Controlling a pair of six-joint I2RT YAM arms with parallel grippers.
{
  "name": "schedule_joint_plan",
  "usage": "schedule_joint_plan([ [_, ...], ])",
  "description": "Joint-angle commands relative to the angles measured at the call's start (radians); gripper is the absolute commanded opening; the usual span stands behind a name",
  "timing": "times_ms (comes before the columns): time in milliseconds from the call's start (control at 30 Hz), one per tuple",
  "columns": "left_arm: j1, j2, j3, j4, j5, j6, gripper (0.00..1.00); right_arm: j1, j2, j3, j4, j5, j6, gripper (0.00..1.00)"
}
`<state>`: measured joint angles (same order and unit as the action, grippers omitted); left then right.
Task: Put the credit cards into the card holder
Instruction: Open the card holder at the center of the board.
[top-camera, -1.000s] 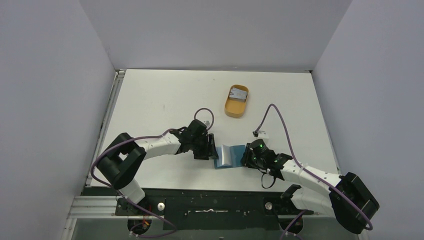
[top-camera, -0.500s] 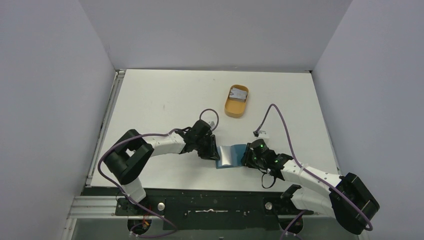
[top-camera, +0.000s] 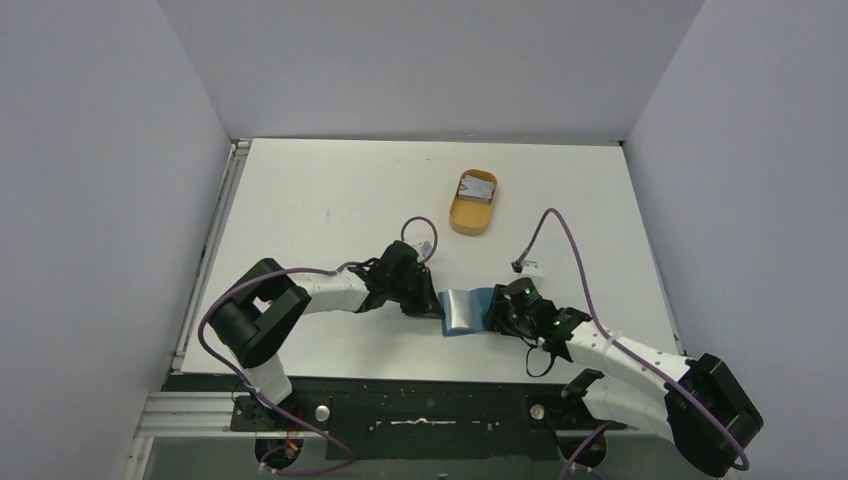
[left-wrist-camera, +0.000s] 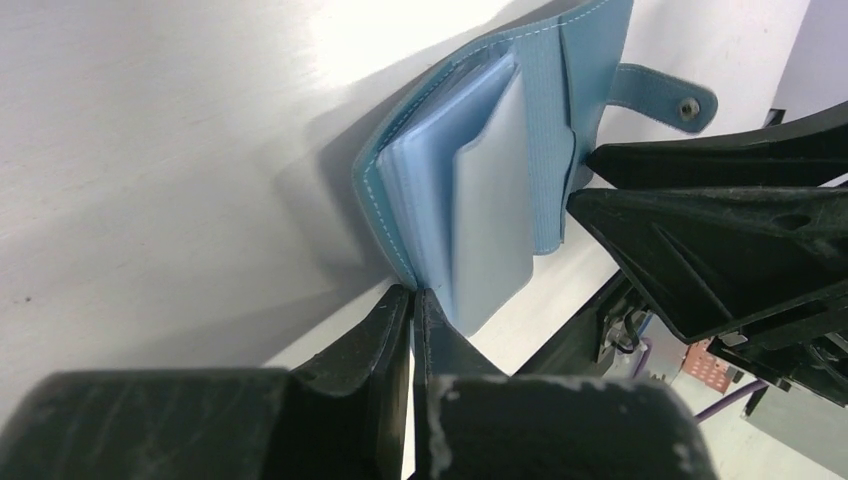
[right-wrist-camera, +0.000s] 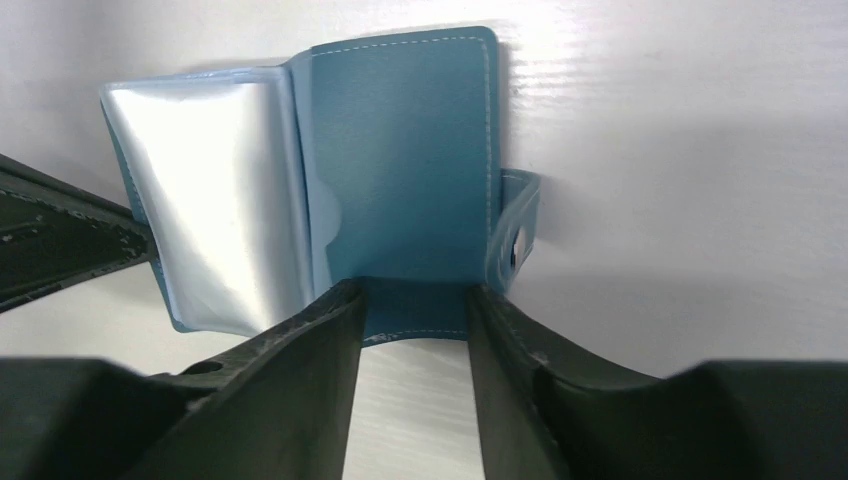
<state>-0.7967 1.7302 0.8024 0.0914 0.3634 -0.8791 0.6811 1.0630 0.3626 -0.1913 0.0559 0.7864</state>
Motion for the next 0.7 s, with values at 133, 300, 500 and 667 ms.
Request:
schedule_joint_plan([
  [133, -0.024, -0.006, 0.052, 0.015, 0.039, 0.029, 0.0, 0.004, -0.161, 0.057, -0.218, 0.04, -0.009, 0.56],
  [300, -0.023, -0.007, 0.058, -0.001, 0.031, 0.035, 0.0, 0.007, -0.238, 0.14, -0.326, 0.041, -0.033, 0.58],
  [500, -0.023, -0.01, 0.067, -0.017, 0.028, 0.043, 0.0, 0.009, -0.25, 0.251, -0.371, 0.005, -0.058, 0.61],
  [667, -0.024, -0.01, 0.072, -0.022, 0.029, 0.046, 0.0, 0.029, -0.163, 0.302, -0.302, -0.076, -0.063, 0.59],
])
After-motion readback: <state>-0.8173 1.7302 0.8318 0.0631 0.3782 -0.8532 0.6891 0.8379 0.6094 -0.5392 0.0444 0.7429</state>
